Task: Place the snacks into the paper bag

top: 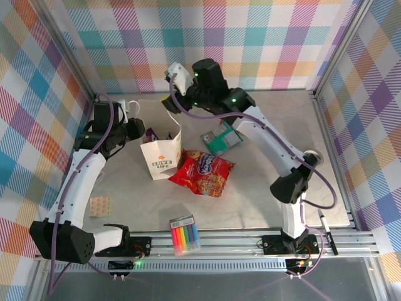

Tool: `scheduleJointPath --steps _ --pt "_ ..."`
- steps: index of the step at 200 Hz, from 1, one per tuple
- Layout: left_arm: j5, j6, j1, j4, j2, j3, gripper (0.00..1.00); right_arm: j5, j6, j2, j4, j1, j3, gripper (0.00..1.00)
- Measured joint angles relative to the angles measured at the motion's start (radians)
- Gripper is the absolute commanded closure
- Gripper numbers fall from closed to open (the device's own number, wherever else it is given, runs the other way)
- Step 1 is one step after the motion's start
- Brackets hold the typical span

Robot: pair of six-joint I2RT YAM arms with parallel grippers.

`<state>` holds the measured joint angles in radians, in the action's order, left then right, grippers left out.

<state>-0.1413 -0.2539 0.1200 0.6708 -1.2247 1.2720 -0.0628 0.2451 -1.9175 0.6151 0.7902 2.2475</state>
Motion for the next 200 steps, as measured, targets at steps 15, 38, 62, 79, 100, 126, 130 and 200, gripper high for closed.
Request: scheduleJointPath --steps 15,38,62,79,100,126,130,200 --pt "0.001 0.017 0.0 0.013 -0.005 0.013 0.71 0.016 0.0 0.01 0.001 0.0 -0.023 0.41" --pt "0.002 0.042 0.0 0.037 -0.01 0.029 0.7 0.039 -0.014 0.017 0.008 -0.011 -0.086 0.42" --pt "0.004 0.069 0.0 0.064 -0.01 0.043 0.7 0.047 -0.05 0.045 0.026 -0.032 -0.161 0.42" --pt "0.006 0.087 0.003 0.078 -0.01 0.048 0.7 0.051 -0.079 0.091 0.029 -0.065 -0.217 0.42" --pt "0.013 0.098 0.004 0.091 -0.01 0.049 0.7 0.056 -0.135 0.184 0.018 -0.109 -0.304 0.43" --pt "0.031 0.114 0.016 0.11 -0.014 0.06 0.7 0.064 -0.198 0.294 -0.003 -0.157 -0.378 0.42" --pt "0.032 0.117 0.018 0.114 -0.017 0.063 0.7 0.066 -0.207 0.309 -0.006 -0.161 -0.388 0.41" --pt "0.076 0.162 0.059 0.133 -0.064 0.09 0.68 0.082 -0.317 0.542 -0.051 -0.264 -0.642 0.42"
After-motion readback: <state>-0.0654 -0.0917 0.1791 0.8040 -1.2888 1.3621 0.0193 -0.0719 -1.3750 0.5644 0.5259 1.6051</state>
